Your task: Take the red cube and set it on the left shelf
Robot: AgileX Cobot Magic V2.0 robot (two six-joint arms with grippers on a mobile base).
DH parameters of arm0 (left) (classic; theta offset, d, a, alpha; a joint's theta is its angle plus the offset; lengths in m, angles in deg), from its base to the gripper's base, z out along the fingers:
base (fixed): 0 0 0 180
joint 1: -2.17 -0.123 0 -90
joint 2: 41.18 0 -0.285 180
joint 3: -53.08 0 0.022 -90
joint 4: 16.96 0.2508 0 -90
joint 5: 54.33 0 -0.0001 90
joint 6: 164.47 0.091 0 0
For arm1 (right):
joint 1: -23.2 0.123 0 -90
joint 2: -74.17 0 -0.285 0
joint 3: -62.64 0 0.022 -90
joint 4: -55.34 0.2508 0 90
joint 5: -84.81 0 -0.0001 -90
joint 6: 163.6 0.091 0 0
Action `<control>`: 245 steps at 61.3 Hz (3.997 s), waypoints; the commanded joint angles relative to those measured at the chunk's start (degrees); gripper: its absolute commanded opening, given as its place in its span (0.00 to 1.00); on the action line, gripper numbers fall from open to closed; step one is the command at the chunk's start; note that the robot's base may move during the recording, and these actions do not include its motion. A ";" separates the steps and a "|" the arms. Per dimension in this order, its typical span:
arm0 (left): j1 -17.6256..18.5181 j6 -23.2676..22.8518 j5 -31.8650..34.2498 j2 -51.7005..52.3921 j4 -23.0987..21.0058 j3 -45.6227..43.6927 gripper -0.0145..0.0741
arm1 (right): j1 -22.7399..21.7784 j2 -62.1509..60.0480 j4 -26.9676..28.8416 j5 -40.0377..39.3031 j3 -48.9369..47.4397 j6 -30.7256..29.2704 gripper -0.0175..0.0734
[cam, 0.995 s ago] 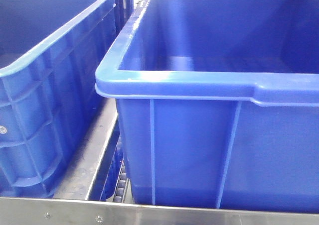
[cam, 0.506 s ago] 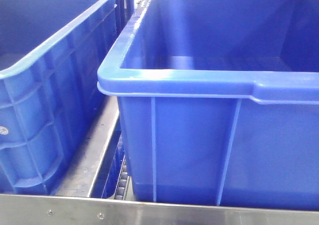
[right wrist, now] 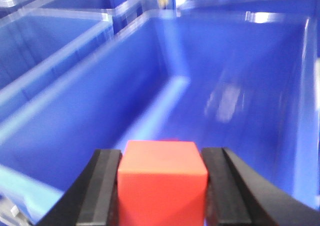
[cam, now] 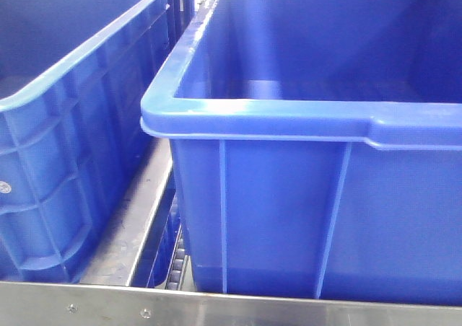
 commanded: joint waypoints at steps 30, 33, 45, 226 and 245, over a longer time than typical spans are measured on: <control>0.07 -0.05 4.87 0.95 -0.28 1.32 0.28 | -0.33 45.94 -1.31 21.66 -31.51 -0.47 0.35; 0.07 -0.05 4.87 0.95 -0.28 1.32 0.28 | -0.33 49.55 -2.16 22.10 -32.35 -0.47 0.35; 0.07 -0.05 4.87 0.95 -0.28 1.32 0.28 | -0.33 60.23 -7.49 22.40 -35.15 0.69 0.35; 0.07 -0.05 4.87 0.95 -0.28 1.32 0.28 | -4.25 20.31 -5.29 -6.51 -6.11 1.31 0.27; 0.07 -0.05 4.87 0.95 -0.28 1.32 0.28 | -4.25 19.02 -4.94 -6.51 -6.00 1.31 0.26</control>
